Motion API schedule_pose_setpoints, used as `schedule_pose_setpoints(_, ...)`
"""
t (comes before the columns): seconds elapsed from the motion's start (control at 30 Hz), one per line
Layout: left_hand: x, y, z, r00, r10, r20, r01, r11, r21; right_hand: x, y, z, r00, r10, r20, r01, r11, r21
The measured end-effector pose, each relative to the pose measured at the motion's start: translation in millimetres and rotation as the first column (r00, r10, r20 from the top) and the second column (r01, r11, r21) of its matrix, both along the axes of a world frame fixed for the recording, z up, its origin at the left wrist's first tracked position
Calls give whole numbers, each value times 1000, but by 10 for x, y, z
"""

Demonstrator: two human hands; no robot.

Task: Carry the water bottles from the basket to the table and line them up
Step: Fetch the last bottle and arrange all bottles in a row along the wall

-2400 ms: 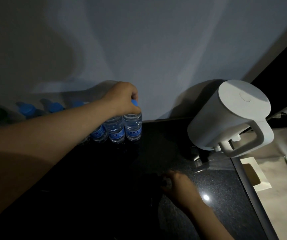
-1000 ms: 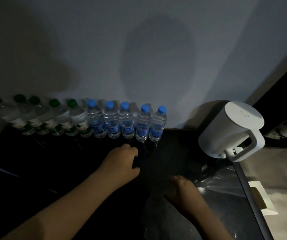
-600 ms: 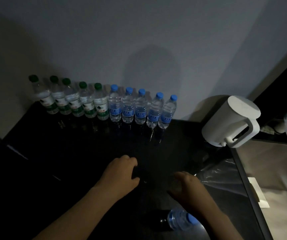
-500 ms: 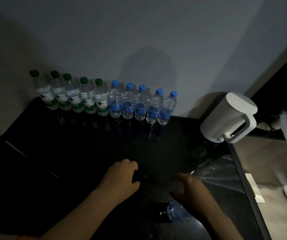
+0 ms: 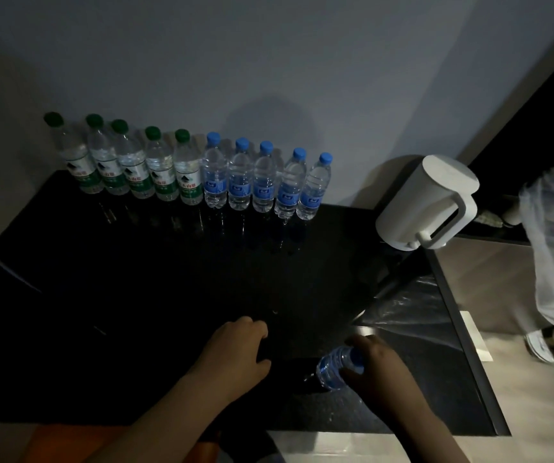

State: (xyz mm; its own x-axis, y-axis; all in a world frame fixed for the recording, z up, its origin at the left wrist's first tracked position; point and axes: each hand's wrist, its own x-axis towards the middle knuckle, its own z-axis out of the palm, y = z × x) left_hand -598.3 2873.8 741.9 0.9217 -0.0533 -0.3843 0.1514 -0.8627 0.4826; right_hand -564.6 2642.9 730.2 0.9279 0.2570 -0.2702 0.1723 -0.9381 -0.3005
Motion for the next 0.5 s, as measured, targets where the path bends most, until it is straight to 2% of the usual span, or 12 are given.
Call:
schedule_pose_setpoints(0.23, -20, -64, -2, 1000, 10, 15, -11, 1000, 13, 70, -91, -95, 995, -99, 0, 99, 995, 35)
schedule_pose_setpoints(0.5, 108, -94, 72, 1000, 6, -2, -6, 1000, 12, 225, -139, 7, 994, -108, 10, 106, 987, 125)
